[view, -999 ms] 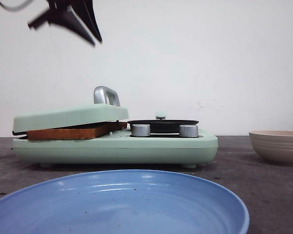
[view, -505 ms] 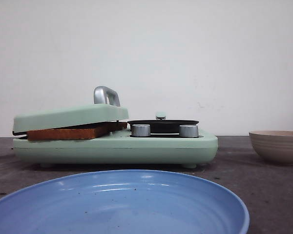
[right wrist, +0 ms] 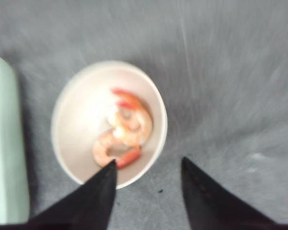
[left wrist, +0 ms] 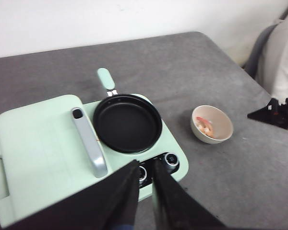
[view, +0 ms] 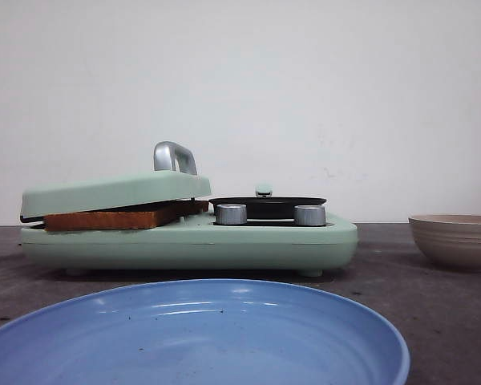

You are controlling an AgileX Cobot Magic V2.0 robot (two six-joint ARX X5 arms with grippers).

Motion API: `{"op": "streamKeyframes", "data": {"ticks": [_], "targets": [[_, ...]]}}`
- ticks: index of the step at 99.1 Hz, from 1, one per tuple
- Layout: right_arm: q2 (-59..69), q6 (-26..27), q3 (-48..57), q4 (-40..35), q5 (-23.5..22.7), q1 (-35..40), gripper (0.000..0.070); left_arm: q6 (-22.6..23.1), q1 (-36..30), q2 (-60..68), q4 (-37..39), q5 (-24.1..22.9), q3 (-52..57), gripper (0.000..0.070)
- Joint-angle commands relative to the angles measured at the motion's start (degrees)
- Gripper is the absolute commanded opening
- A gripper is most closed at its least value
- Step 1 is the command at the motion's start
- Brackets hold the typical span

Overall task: Make breakfast with bread and shrimp
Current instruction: 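Grasp the rim of the cream shrimp bowl with the right gripper and lift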

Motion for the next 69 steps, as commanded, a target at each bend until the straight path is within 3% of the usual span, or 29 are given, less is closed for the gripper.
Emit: {"op": "streamKeyframes", "data": {"ticks": [1, 69], "targets": [[2.7, 0.9, 0.7, 1.8, -1.9, -0.1, 0.029, 0.9, -0.3, 0.5, 0.2, 0.1, 1.4, 0.0], [18.1, 8.3, 0.7, 15.0, -2.5, -1.2, 0.0251, 0.7, -0.3, 0.5, -2.4, 0.0, 1.4, 0.0]]}}
